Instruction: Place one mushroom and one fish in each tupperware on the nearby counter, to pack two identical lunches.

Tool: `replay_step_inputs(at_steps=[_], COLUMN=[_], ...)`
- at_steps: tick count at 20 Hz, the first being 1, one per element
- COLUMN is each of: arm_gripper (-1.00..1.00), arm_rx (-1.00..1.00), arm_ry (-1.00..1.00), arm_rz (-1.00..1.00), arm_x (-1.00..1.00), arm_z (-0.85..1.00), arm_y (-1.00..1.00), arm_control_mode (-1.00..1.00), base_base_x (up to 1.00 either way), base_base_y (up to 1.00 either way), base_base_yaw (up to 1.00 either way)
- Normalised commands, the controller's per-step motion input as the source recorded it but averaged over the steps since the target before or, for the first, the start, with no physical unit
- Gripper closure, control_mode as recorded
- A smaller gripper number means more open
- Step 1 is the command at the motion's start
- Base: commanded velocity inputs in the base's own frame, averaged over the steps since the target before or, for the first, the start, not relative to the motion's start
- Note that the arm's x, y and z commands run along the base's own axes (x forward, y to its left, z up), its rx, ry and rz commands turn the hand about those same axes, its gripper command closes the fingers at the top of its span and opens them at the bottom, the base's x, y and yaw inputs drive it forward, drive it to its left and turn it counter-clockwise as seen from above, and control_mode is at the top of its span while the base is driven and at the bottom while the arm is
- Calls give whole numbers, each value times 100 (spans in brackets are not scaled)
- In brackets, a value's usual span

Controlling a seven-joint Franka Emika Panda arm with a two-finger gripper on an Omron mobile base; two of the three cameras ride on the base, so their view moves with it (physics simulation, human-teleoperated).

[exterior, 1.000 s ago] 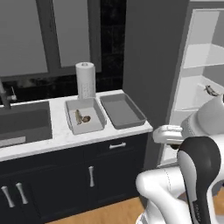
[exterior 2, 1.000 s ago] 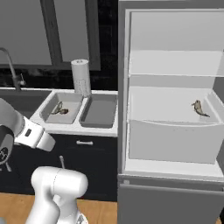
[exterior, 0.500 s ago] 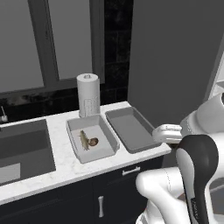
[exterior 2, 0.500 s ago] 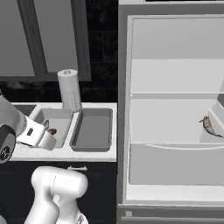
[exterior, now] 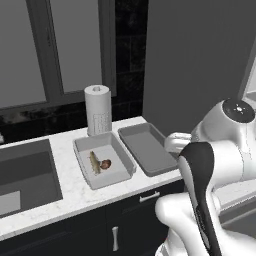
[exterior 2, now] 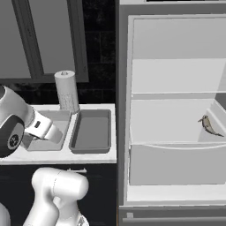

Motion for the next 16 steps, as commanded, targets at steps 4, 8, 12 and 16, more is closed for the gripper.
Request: replay_step_inputs(at_steps=[4,8,12,16], arm_gripper=[100,100,100,100], arm_rx=[0,0,0,0], arm_ry=[5,14,18,8], arm_rz=[-12,-10,-11,-8], arm_x=[100,100,100,98], arm_z=[-40,-61,-60,-46], arm_y=[0,-6,-13,-8], arm_control_mode=[-100,-100,-100,-100], base_base_x=[0,0,0,0], base_base_y=[0,0,0,0], base_base_yaw=[0,0,0,0])
